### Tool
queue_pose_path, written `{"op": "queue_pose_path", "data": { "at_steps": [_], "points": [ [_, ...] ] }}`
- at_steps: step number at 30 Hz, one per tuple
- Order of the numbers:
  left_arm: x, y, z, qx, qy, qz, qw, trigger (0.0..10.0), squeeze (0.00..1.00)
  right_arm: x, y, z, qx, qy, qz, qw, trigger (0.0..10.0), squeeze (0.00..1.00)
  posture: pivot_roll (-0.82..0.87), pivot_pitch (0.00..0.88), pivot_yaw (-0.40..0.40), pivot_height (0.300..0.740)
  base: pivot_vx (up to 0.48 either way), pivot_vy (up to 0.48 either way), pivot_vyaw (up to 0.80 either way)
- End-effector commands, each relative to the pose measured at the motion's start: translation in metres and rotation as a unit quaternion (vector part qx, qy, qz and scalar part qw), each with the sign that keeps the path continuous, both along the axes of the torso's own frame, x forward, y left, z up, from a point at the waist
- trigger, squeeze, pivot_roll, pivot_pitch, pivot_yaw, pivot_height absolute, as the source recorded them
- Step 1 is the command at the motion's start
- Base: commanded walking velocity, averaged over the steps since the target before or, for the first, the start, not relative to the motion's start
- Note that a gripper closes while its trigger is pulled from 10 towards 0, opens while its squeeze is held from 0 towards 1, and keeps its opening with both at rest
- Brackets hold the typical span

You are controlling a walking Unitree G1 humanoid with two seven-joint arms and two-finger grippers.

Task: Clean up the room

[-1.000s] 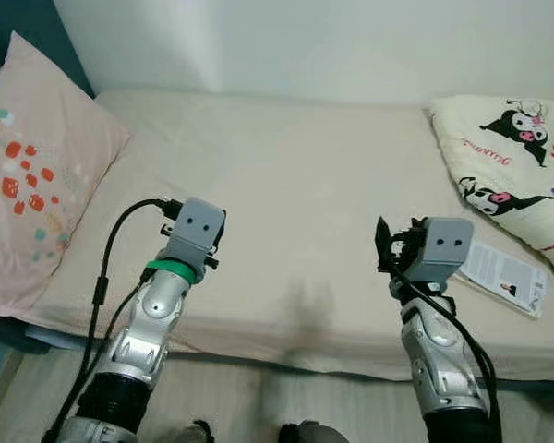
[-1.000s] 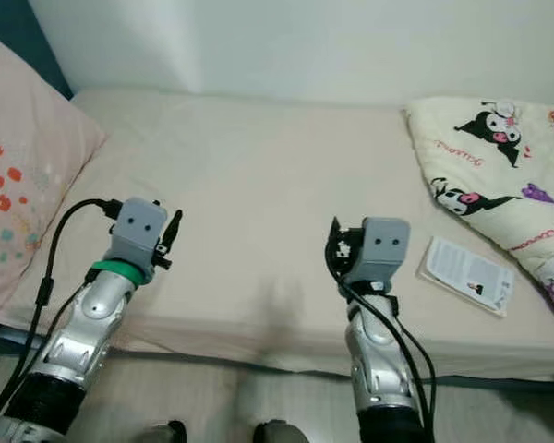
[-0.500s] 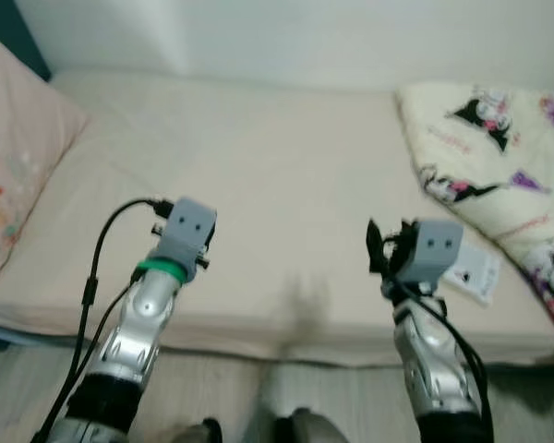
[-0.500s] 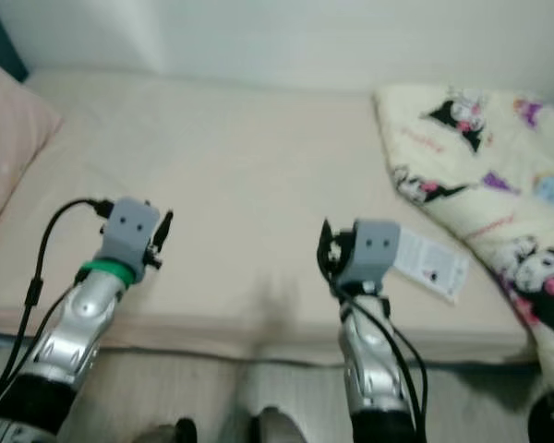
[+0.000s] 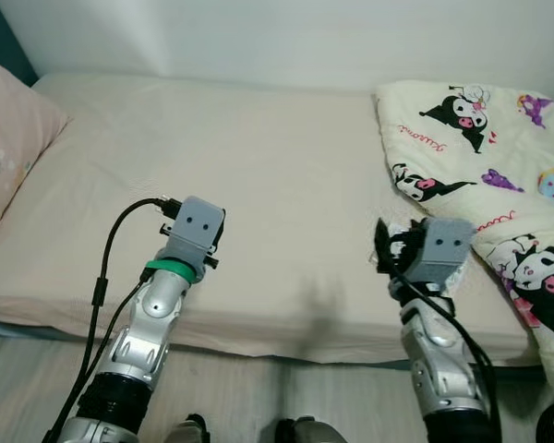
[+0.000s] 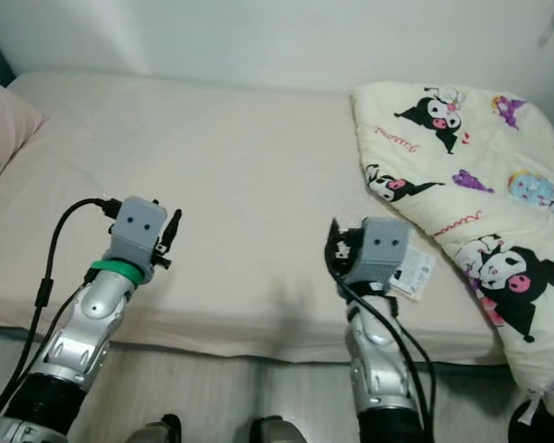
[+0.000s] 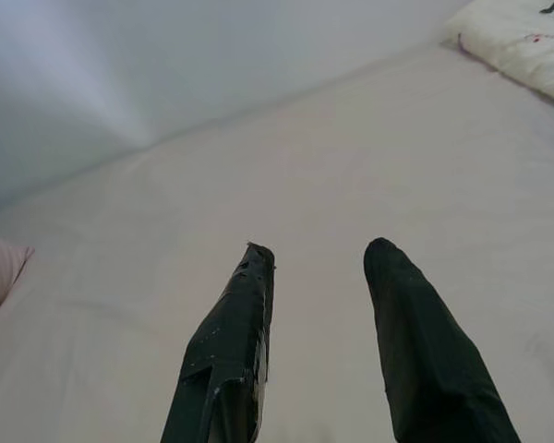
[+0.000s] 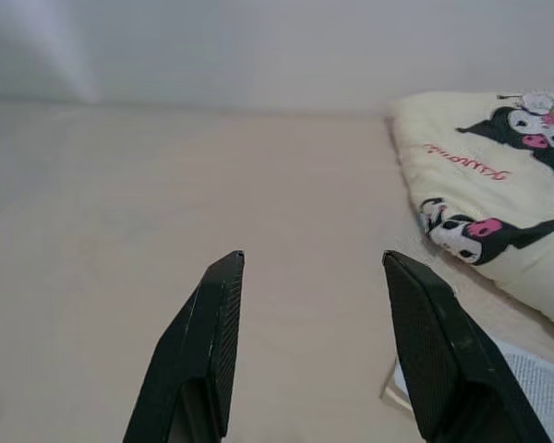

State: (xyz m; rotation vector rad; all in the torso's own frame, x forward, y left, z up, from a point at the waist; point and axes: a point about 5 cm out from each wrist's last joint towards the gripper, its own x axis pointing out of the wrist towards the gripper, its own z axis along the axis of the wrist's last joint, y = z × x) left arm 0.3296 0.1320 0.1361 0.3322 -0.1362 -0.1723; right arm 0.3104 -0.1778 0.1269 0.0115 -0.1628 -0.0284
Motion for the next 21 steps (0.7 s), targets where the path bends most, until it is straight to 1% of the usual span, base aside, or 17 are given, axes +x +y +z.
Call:
{"op": "queue_pose_path", "data": {
  "at_steps": [1, 21],
  "points": [
    [-0.0017, 0.0011, -0.0065, 0.002, 0.012, 0.004, 1.0, 10.0, 0.0, -0.0017, -0.0021, -0.0043, 0.004, 0.01, -0.005, 1.0, 10.0, 0.0, -0.12, 0.096, 0.047, 0.74, 0.0, -0.345, 0.0],
    [-0.0005, 0.003, -0.0052, 0.003, 0.011, 0.003, 1.0, 10.0, 0.0, -0.0013, 0.0012, -0.0049, 0.007, 0.01, -0.004, 1.0, 10.0, 0.0, -0.12, 0.094, 0.058, 0.74, 0.0, -0.377, 0.0]
  ]
}}
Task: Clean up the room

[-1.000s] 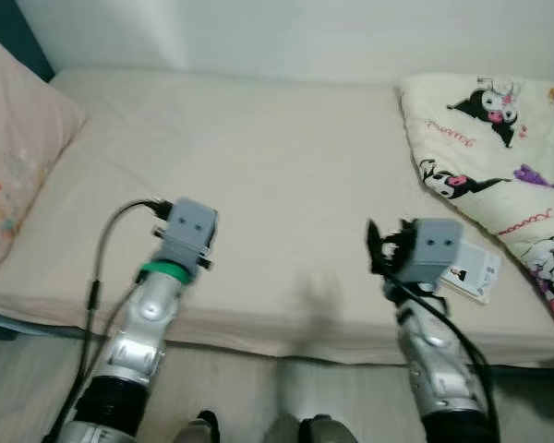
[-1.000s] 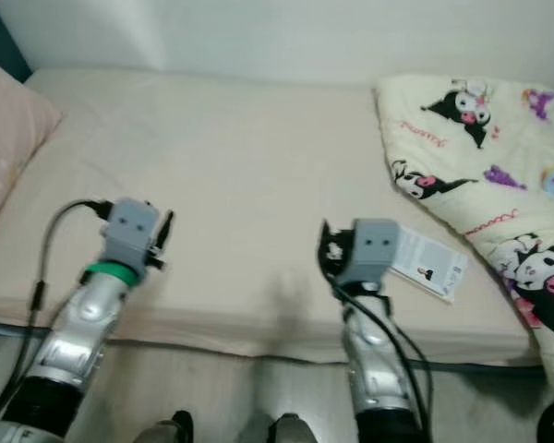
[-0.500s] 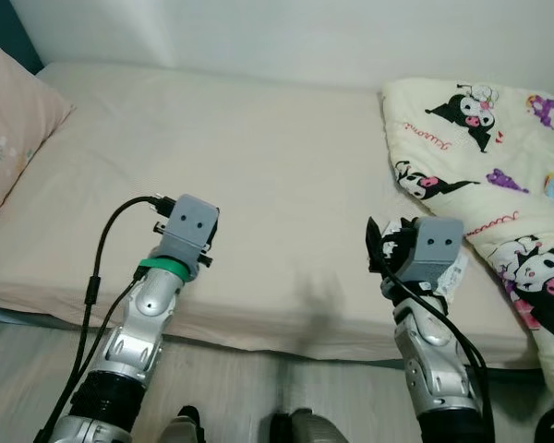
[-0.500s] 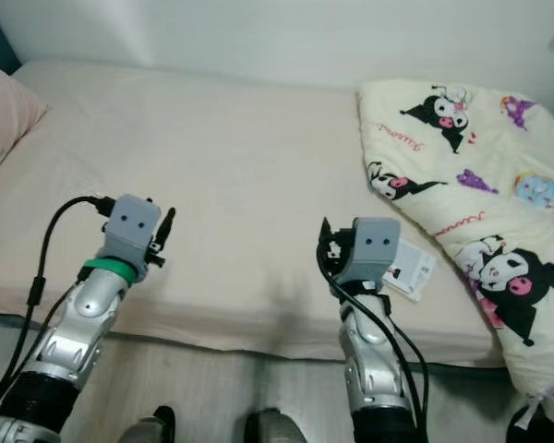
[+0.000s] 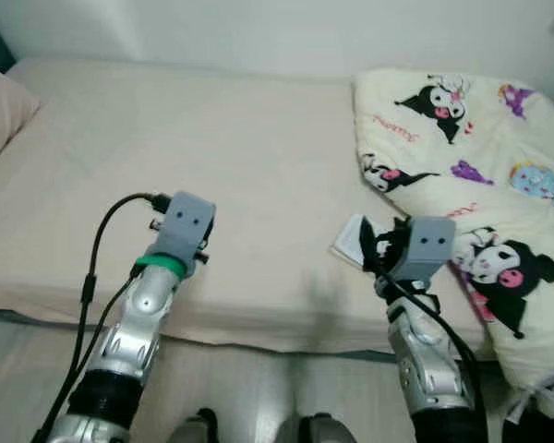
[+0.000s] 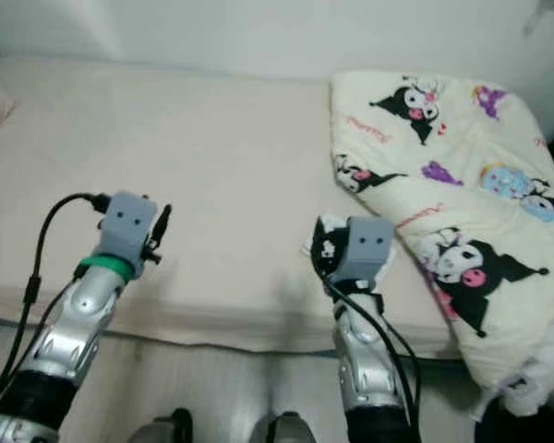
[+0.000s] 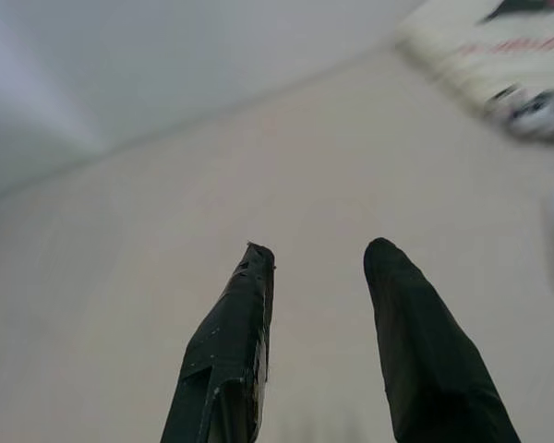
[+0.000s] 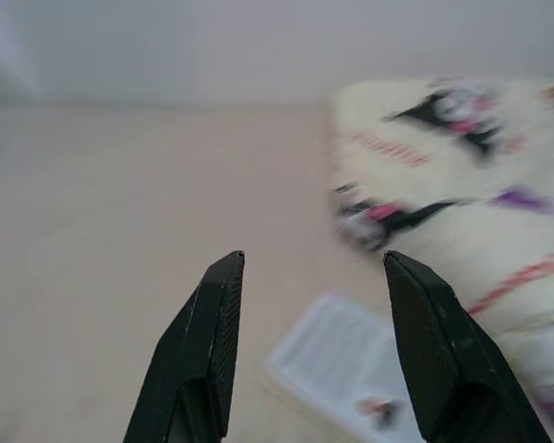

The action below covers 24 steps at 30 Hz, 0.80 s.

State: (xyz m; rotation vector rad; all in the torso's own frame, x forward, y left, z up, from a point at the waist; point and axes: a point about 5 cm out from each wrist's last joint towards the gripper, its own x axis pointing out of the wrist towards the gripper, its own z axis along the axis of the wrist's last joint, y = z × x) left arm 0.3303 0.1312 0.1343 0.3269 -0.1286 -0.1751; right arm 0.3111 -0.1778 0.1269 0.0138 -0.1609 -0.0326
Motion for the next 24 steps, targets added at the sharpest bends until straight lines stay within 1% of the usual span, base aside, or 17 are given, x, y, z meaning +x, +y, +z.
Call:
{"op": "queue_pose_path", "data": {
  "at_steps": [1, 22, 24],
  "points": [
    [-0.0011, 0.0036, -0.0034, 0.006, 0.007, 0.003, 1.0, 10.0, 0.0, -0.002, 0.001, -0.0048, 0.006, 0.009, -0.002, 1.0, 10.0, 0.0, -0.12, 0.094, 0.058, 0.74, 0.0, -0.368, 0.0],
    [0.0014, 0.0019, -0.0027, 0.008, 0.008, -0.006, 1.0, 10.0, 0.0, -0.0037, 0.002, -0.0055, 0.006, 0.007, -0.005, 1.0, 10.0, 0.0, -0.13, 0.083, 0.07, 0.74, 0.0, -0.366, 0.0],
    [0.0018, 0.002, -0.0035, 0.008, 0.013, -0.004, 1.0, 10.0, 0.0, -0.0037, 0.0015, -0.0057, 0.006, 0.007, -0.005, 1.0, 10.0, 0.0, -0.13, 0.083, 0.07, 0.74, 0.0, -0.156, 0.0]
  ]
}}
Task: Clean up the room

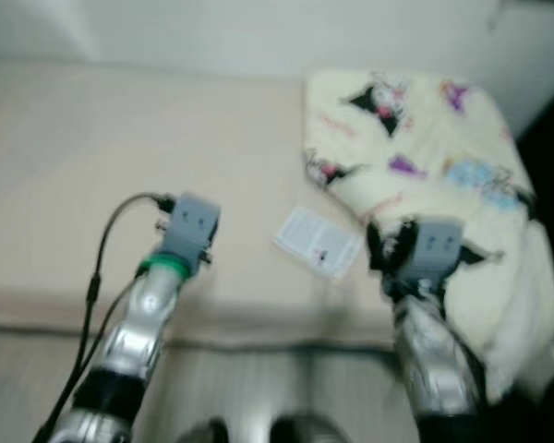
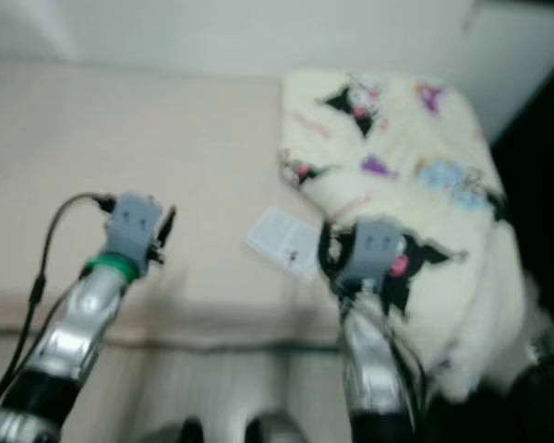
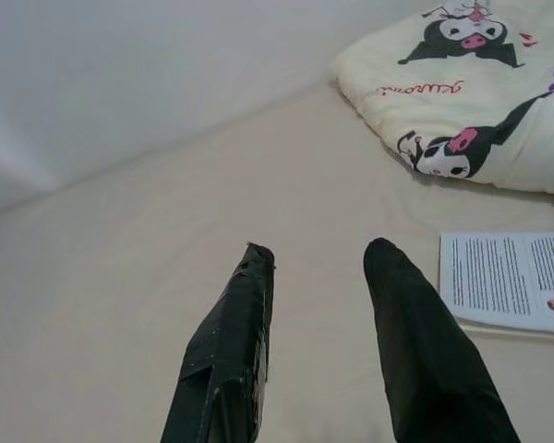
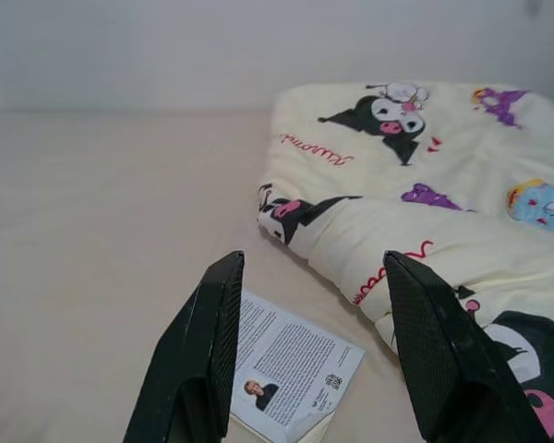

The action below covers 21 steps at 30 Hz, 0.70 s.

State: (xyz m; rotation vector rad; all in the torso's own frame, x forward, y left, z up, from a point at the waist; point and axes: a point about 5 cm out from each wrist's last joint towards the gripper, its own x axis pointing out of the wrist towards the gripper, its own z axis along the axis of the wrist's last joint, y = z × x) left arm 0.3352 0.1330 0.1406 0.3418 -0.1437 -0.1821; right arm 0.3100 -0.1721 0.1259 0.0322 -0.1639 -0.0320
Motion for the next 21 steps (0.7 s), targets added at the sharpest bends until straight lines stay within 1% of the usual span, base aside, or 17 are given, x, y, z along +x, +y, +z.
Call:
{"op": "queue_pose_path", "data": {
  "at_steps": [1, 7, 21],
  "points": [
    [-0.0031, 0.0001, -0.0098, 0.001, 0.02, 0.0, 1.0, 10.0, 0.0, -0.0026, -0.0041, -0.0047, -0.003, 0.009, -0.006, 1.0, 10.0, 0.0, -0.13, 0.083, 0.07, 0.74, 0.0, 0.0, 0.0],
    [-0.0016, 0.0018, -0.0129, -0.011, 0.038, 0.01, 0.999, 10.0, 0.0, -0.0027, -0.0041, -0.005, -0.002, 0.009, -0.006, 1.0, 10.0, 0.0, -0.13, 0.083, 0.072, 0.74, 0.0, 0.0, 0.0],
    [-0.001, -0.0008, -0.013, -0.023, 0.044, 0.006, 0.999, 10.0, 0.0, -0.0038, -0.0036, -0.005, 0.004, 0.007, -0.008, 1.0, 10.0, 0.0, -0.13, 0.093, 0.074, 0.74, 0.0, 0.0, 0.0]
  ]
}}
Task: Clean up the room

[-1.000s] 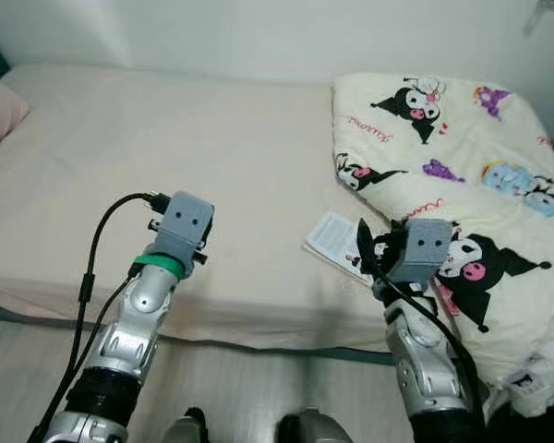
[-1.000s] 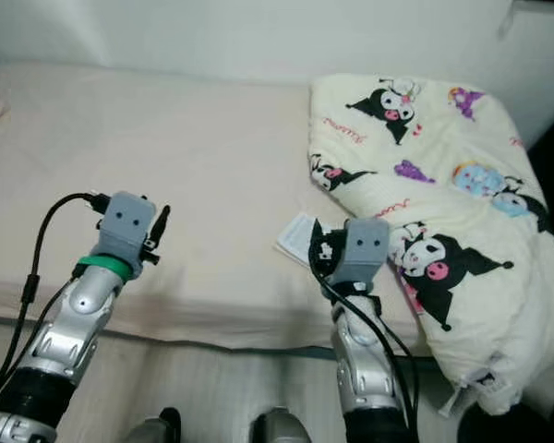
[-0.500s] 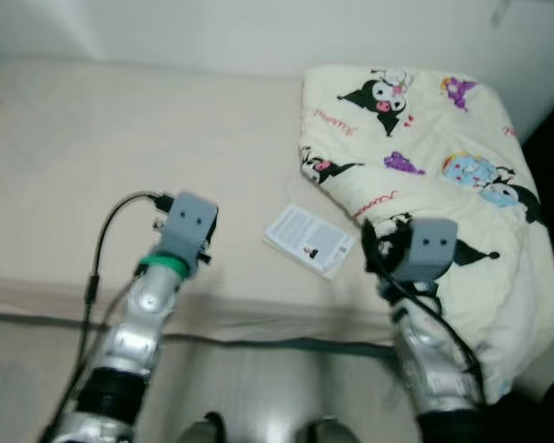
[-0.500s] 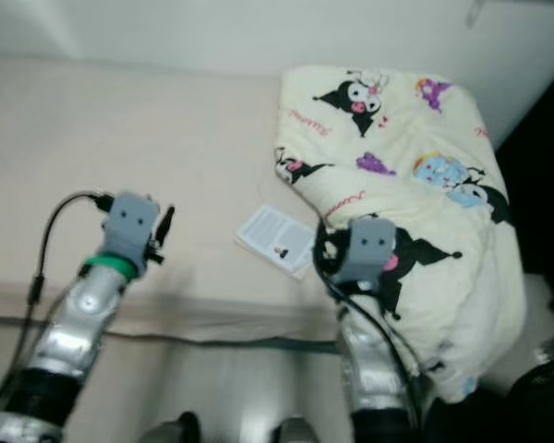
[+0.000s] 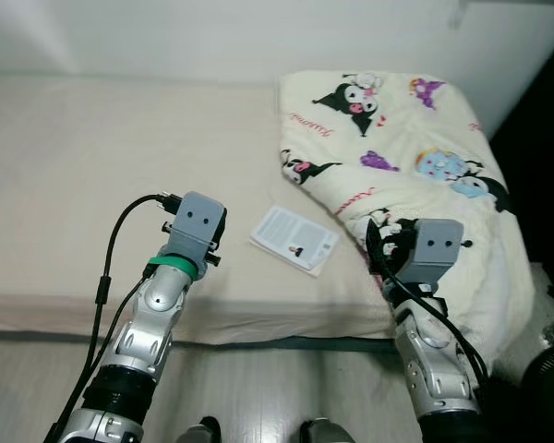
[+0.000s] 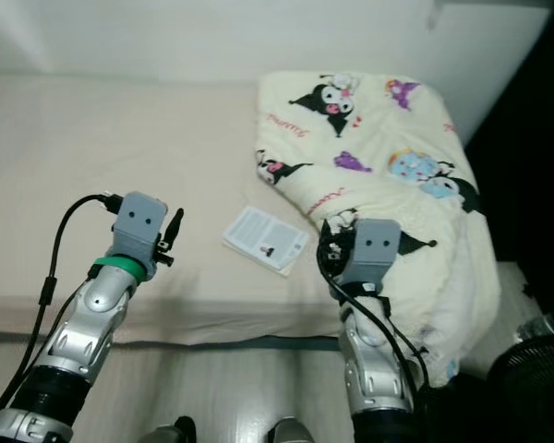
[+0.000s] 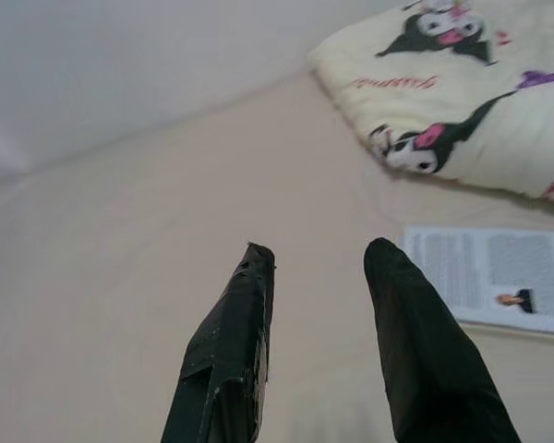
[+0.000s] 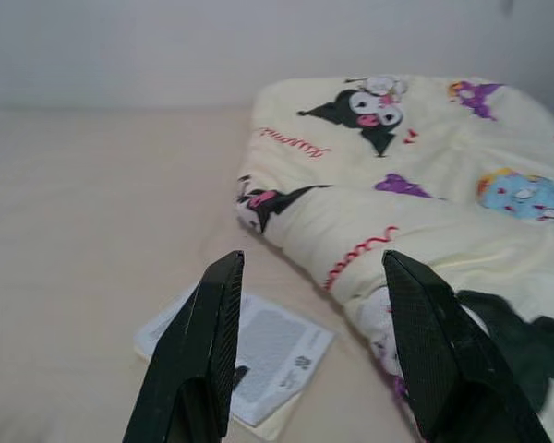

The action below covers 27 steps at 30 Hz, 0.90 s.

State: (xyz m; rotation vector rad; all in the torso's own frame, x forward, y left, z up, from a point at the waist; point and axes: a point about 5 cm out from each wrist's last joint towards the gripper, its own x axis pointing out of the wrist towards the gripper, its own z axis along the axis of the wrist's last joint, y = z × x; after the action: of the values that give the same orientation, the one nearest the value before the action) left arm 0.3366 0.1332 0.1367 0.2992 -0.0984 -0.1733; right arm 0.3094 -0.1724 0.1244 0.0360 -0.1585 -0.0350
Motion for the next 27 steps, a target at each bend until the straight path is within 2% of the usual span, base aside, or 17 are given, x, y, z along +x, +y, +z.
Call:
{"op": "queue_pose_path", "data": {
  "at_steps": [1, 22, 27],
  "points": [
    [-0.0025, -0.0013, -0.0096, -0.005, 0.021, -0.001, 1.0, 10.0, 0.0, -0.0032, -0.0034, -0.0036, 0.002, 0.005, -0.006, 1.0, 10.0, 0.0, -0.13, 0.094, 0.073, 0.74, 0.0, 0.0, 0.0],
    [-0.0031, -0.0069, -0.0101, -0.021, 0.023, 0.003, 1.0, 10.0, 0.0, -0.0036, -0.0039, -0.0055, 0.002, 0.008, -0.01, 1.0, 10.0, 0.0, -0.13, 0.101, 0.067, 0.74, 0.0, 0.0, 0.0],
    [-0.0031, -0.0072, -0.0101, -0.02, 0.022, 0.003, 1.0, 10.0, 0.0, -0.0036, -0.0045, -0.0053, 0.0, 0.007, -0.011, 1.0, 10.0, 0.0, -0.13, 0.102, 0.066, 0.727, 0.0, 0.0, 0.0]
  ]
}}
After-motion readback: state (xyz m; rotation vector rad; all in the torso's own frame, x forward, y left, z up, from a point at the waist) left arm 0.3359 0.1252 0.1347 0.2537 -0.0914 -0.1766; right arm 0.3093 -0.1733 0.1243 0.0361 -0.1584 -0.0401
